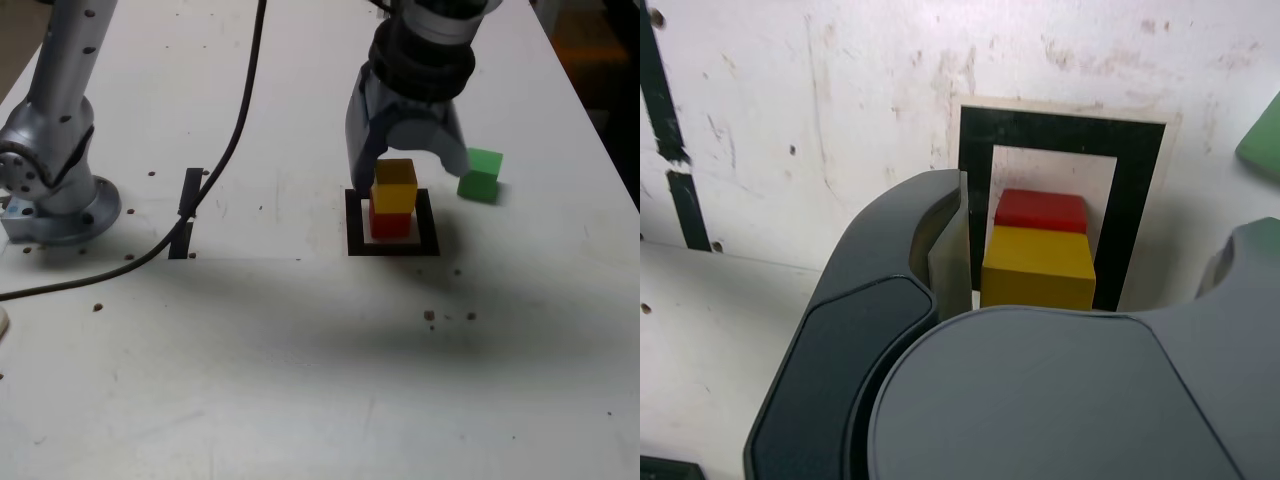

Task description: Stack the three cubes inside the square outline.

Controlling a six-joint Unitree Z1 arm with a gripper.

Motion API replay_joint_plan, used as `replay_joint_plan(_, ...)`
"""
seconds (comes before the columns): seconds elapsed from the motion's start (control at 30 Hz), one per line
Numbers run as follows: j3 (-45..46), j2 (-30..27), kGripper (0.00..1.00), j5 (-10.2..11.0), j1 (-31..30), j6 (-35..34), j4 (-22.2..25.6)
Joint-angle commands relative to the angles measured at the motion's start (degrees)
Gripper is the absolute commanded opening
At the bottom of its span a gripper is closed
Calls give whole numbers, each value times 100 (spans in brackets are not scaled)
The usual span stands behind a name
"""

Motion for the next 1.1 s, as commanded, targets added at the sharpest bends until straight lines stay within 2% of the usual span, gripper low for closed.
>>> replay_joint_plan(0.0,-138,-73,100,110,-4,-3,122)
replay_joint_plan(0.33,-1182,-157,100,806,-91,307,1293)
replay_joint_plan(0.47,-1335,-214,100,1004,-90,811,1410)
replay_joint_plan(0.6,-1634,-34,100,1206,-70,1635,1399)
replay_joint_plan(0.8,-2143,536,100,1361,29,2665,1412)
replay_joint_plan(0.93,-2323,735,100,1444,64,2799,1404)
replay_joint_plan(1.07,-2510,981,100,1361,148,2877,1447)
